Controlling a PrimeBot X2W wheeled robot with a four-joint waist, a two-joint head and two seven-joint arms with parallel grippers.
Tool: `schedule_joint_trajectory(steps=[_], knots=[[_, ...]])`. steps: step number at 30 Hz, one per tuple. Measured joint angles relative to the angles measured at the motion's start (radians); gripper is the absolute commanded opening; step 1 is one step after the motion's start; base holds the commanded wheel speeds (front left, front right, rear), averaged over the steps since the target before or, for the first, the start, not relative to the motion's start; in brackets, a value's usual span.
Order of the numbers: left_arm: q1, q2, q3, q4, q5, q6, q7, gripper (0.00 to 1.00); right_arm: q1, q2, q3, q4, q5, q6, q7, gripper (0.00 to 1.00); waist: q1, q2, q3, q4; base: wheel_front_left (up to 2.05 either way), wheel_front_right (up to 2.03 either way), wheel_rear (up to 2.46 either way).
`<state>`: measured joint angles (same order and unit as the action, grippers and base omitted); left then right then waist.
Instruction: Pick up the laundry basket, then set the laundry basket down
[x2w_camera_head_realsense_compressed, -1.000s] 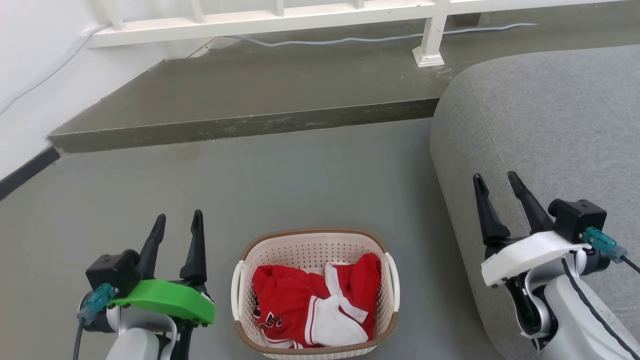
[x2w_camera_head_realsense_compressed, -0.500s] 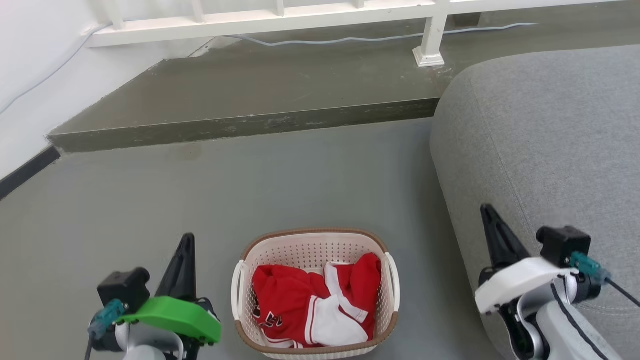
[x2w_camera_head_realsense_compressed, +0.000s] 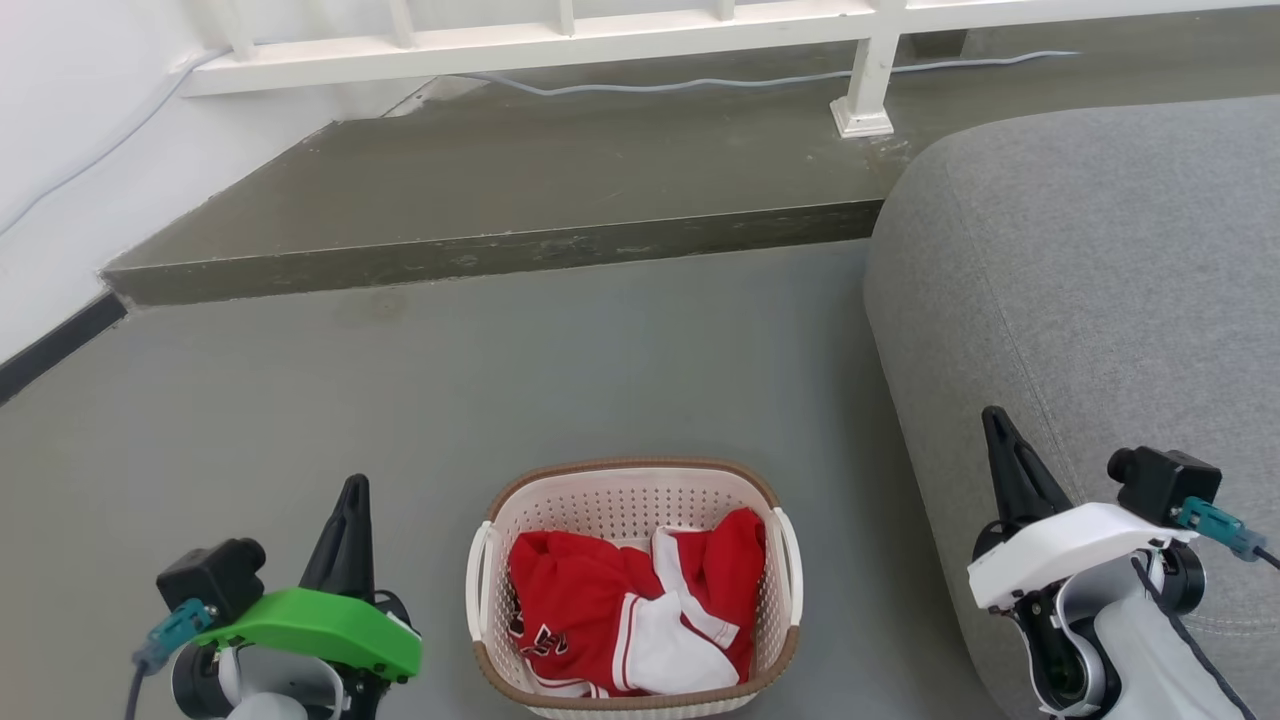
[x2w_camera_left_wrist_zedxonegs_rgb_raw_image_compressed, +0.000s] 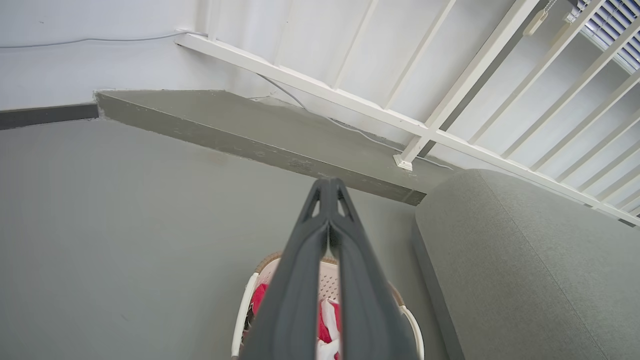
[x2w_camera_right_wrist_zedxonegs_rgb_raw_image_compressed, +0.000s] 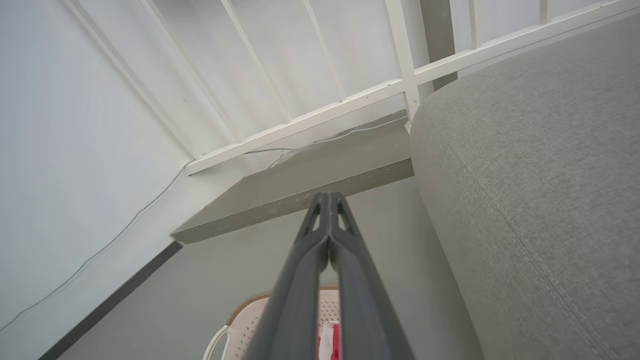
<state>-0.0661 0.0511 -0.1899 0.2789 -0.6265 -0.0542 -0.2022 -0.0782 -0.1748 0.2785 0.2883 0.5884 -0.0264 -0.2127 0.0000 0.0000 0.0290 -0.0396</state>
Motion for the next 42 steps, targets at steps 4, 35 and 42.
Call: schedule_joint_trajectory(steps=[4,35,42], knots=[[0.000,0.000,0.013,0.000,-0.040,-0.004,0.013,0.00,0.000,0.007,-0.015,-0.001,0.041,0.008,0.013,0.00,0.0000,0.0000,-0.001,0.002,0.00,0.00,0.00],[0.000,-0.003,0.096,0.002,-0.333,-0.025,0.112,0.00,0.000,0.046,-0.141,-0.002,0.353,0.052,0.113,0.00,0.0000,0.0000,-0.009,0.014,0.00,0.00,0.00],[0.000,-0.004,0.117,0.002,-0.403,-0.026,0.133,0.00,0.000,0.052,-0.168,-0.002,0.424,0.061,0.135,0.00,0.0000,0.0000,-0.011,0.017,0.00,0.00,0.00]])
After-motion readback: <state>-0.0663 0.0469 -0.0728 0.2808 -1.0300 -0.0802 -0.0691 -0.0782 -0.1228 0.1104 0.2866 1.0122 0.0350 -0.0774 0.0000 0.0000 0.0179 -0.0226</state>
